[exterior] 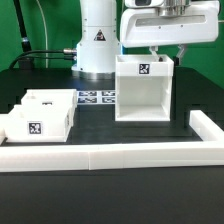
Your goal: Assemble drawer
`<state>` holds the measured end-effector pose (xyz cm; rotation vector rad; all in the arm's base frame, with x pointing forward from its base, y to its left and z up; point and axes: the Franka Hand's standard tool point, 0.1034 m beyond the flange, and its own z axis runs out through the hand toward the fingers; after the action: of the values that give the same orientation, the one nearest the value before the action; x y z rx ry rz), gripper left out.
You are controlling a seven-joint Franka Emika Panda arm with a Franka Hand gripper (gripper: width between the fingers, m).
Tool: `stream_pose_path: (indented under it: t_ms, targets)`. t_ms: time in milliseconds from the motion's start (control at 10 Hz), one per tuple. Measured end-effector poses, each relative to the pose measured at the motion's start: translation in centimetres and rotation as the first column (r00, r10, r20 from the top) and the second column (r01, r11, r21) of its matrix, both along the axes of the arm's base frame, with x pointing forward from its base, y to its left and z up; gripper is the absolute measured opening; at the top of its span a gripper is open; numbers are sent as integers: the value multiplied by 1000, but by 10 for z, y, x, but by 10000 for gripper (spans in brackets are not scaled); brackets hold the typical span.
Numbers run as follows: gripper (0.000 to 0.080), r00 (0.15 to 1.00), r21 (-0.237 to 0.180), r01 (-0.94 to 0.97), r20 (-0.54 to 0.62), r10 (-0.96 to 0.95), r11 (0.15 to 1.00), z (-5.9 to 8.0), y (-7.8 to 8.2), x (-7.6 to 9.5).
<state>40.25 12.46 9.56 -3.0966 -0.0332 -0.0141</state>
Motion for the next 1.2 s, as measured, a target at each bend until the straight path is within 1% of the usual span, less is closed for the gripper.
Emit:
stream_pose_path:
  t_ms: [100, 200, 300, 900, 1000, 1200]
  targets:
    - [96, 1000, 0, 0, 0, 0, 1000, 0, 0, 0]
    - [96, 1000, 0, 0, 0, 0, 1000, 0, 0, 0]
    - [37, 1000, 0, -1, 1, 1, 1000, 0, 0, 0]
    - [37, 1000, 0, -8, 1, 8, 1000, 0, -1, 2]
    - [37, 1000, 3, -30, 10, 30, 1000, 0, -4, 12]
    - [37, 998, 8, -47, 33, 46, 999, 0, -14, 44]
